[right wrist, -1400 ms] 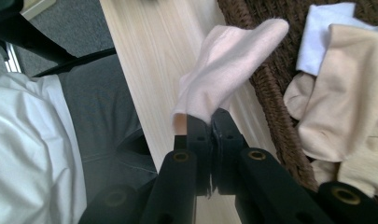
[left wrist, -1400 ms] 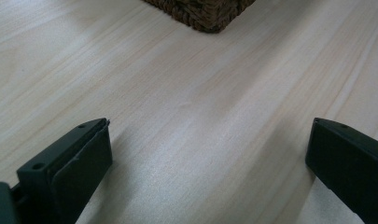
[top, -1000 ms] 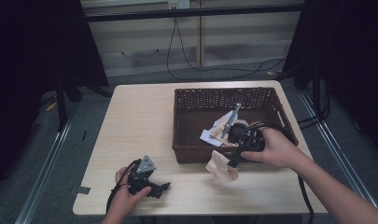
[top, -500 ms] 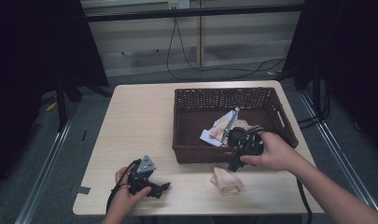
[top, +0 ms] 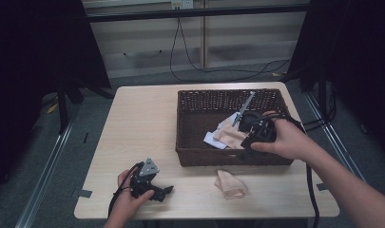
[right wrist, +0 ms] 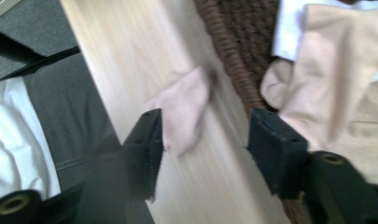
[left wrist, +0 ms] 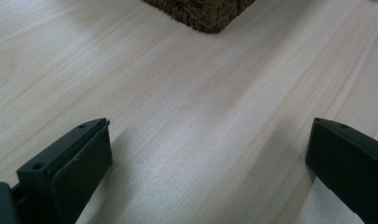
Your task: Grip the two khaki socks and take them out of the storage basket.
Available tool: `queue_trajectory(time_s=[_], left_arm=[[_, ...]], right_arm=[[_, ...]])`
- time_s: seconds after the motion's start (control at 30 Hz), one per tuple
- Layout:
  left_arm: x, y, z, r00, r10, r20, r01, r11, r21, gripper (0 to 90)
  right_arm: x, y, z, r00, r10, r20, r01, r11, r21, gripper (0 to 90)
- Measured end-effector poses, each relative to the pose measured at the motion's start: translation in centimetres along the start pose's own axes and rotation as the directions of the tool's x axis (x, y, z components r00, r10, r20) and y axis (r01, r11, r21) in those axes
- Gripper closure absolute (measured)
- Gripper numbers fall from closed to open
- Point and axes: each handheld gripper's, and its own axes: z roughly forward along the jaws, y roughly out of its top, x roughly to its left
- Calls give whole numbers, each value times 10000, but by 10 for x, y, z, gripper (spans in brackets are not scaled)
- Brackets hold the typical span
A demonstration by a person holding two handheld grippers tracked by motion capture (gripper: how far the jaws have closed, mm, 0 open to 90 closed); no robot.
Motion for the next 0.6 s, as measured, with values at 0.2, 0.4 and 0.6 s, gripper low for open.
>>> queue_trajectory(time_s=[0.2,0.4,0.6], left_arm=[[0,0,0,10000,60,-23,-60,10000,14,0],[0,0,0,10000,48,-25,-48,10000,4,0],[0,0,0,10000,50,-23,-50,10000,4,0]], right_arm=[[-20,5,-5,9968,631,490,-618,9977,-270,350],[-38,6,5,9905,1066,864,-1054,9943,-189,304],[-53,6,16,9857,1445,868,-1433,9895,-197,286]])
